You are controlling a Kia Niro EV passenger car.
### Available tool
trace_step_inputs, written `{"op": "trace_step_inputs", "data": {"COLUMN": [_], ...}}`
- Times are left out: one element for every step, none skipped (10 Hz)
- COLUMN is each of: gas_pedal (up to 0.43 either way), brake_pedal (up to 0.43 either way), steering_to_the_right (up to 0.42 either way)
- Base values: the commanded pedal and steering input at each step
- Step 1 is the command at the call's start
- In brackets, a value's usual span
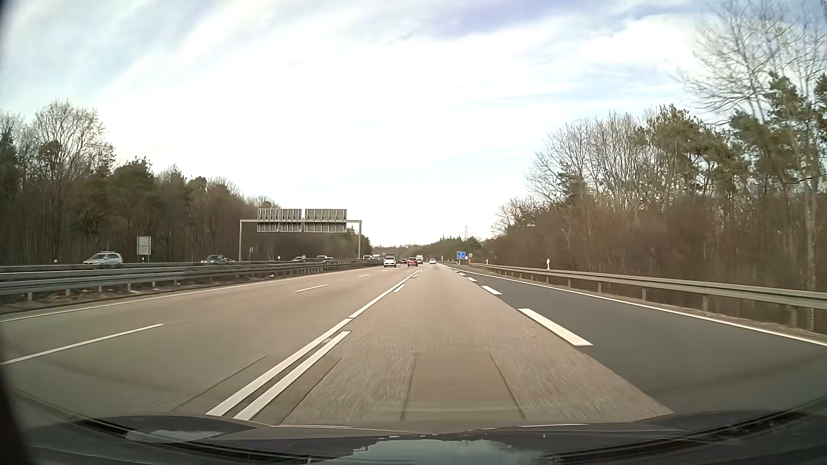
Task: Follow the waypoints while adhering to traffic rules and regulations
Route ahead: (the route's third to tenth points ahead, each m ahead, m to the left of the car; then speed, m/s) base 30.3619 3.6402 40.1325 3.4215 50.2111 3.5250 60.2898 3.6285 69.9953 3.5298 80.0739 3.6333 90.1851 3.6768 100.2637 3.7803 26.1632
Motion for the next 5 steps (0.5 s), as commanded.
{"op": "trace_step_inputs", "data": {"gas_pedal": [0.311,0.311,0.311,0.311,0.311], "brake_pedal": [0.000,0.000,0.000,0.000,0.000], "steering_to_the_right": [0.002,0.001,0.001,0.001,0.001]}}
